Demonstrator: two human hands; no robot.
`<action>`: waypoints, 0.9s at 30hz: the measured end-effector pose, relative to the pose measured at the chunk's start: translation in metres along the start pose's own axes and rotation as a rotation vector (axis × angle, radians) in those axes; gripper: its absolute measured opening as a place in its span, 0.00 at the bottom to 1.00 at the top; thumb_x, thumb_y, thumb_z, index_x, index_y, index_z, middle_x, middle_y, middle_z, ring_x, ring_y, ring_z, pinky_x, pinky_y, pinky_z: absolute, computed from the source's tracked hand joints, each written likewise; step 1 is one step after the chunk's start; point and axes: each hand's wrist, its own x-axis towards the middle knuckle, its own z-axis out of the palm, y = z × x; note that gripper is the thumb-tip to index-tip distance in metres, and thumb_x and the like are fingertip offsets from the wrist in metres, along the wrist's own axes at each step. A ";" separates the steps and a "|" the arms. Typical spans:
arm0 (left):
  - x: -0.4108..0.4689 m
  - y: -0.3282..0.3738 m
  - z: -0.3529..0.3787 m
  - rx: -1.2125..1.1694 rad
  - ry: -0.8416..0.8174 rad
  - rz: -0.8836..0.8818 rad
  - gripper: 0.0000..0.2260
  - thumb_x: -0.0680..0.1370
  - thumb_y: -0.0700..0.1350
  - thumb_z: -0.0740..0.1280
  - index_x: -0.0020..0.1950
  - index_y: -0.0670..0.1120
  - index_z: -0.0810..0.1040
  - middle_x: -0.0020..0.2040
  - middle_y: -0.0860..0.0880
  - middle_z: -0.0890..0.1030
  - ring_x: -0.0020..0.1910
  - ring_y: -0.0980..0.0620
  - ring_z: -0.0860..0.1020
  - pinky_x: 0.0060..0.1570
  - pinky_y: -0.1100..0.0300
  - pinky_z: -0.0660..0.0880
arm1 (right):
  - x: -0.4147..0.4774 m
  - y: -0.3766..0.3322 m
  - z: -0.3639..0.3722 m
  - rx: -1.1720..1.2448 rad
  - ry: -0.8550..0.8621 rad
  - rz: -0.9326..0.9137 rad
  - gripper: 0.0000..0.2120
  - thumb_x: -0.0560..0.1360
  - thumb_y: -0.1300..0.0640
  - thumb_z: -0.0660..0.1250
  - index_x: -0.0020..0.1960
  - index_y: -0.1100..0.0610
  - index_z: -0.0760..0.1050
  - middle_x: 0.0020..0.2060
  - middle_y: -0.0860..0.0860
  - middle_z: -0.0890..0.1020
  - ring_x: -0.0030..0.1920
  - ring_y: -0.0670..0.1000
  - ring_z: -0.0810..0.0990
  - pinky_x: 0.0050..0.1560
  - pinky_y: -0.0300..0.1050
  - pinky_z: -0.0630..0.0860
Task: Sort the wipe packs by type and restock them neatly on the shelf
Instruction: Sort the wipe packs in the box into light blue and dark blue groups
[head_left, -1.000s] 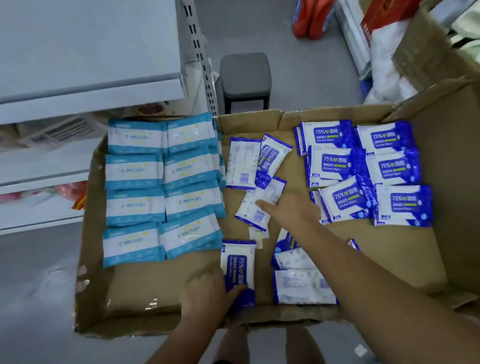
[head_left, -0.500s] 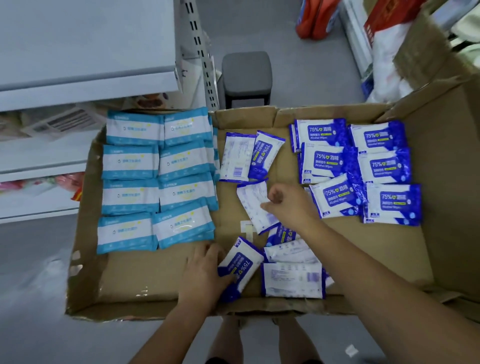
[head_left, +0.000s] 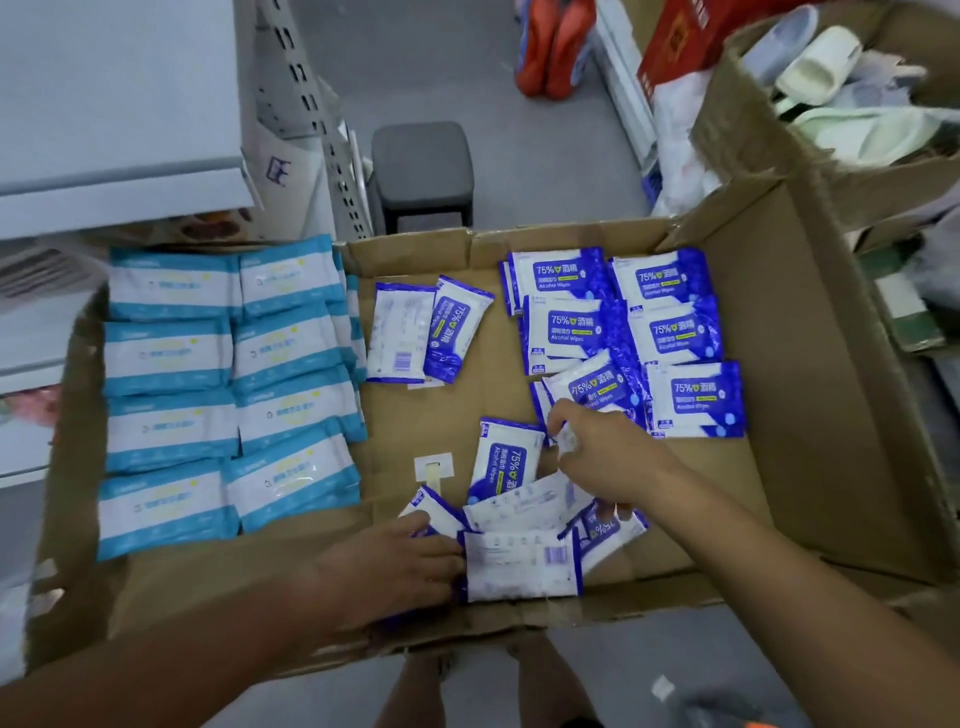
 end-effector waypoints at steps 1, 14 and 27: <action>0.000 -0.005 -0.005 0.019 -0.043 0.003 0.24 0.68 0.46 0.77 0.62 0.54 0.75 0.67 0.51 0.74 0.71 0.48 0.69 0.62 0.48 0.74 | 0.002 0.000 -0.001 0.044 -0.063 -0.002 0.04 0.79 0.54 0.60 0.51 0.50 0.73 0.44 0.51 0.82 0.32 0.55 0.81 0.34 0.47 0.77; -0.013 -0.038 -0.013 -0.018 -0.042 -0.297 0.20 0.70 0.46 0.76 0.61 0.51 0.78 0.59 0.49 0.80 0.60 0.47 0.77 0.64 0.50 0.68 | 0.028 0.024 -0.015 -0.614 0.079 -0.085 0.12 0.80 0.49 0.61 0.60 0.45 0.79 0.54 0.49 0.82 0.54 0.53 0.80 0.46 0.46 0.74; -0.022 -0.082 -0.078 -0.804 0.137 -0.514 0.07 0.78 0.53 0.71 0.44 0.51 0.78 0.39 0.55 0.78 0.39 0.57 0.76 0.39 0.63 0.71 | 0.021 0.097 -0.065 0.039 0.020 -0.210 0.08 0.78 0.57 0.69 0.56 0.49 0.77 0.51 0.44 0.83 0.52 0.46 0.82 0.52 0.47 0.80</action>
